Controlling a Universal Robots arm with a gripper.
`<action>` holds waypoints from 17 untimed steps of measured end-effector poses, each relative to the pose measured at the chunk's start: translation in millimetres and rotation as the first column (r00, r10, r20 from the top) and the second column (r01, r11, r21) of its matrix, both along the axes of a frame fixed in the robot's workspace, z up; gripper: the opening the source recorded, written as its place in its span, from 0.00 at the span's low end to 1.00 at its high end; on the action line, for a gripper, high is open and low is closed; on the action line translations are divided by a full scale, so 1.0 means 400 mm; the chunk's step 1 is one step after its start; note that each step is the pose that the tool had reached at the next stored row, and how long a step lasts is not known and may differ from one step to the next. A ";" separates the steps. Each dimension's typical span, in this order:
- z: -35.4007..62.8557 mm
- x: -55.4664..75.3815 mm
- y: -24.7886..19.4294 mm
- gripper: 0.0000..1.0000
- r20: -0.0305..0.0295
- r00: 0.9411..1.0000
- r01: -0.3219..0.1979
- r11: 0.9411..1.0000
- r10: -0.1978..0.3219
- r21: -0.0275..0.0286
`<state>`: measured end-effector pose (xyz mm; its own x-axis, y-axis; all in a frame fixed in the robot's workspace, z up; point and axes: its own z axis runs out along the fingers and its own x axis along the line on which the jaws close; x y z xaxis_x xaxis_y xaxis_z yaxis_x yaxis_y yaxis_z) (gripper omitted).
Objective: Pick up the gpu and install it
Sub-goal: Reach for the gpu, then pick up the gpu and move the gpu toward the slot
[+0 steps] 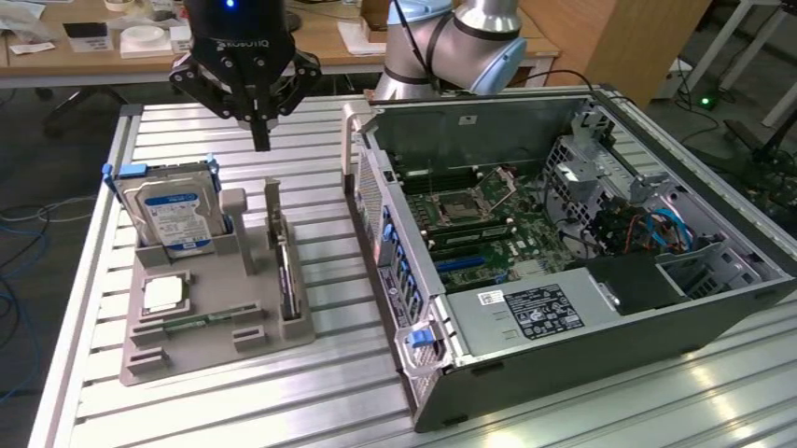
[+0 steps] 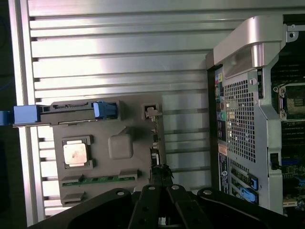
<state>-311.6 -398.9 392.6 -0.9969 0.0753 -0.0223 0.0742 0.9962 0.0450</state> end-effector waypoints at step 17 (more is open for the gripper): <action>0.000 0.000 0.000 0.47 0.000 1.000 0.000 1.000 0.000 0.000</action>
<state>-311.6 -398.9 392.6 -0.9969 0.0753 -0.0223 0.0742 0.9962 0.0450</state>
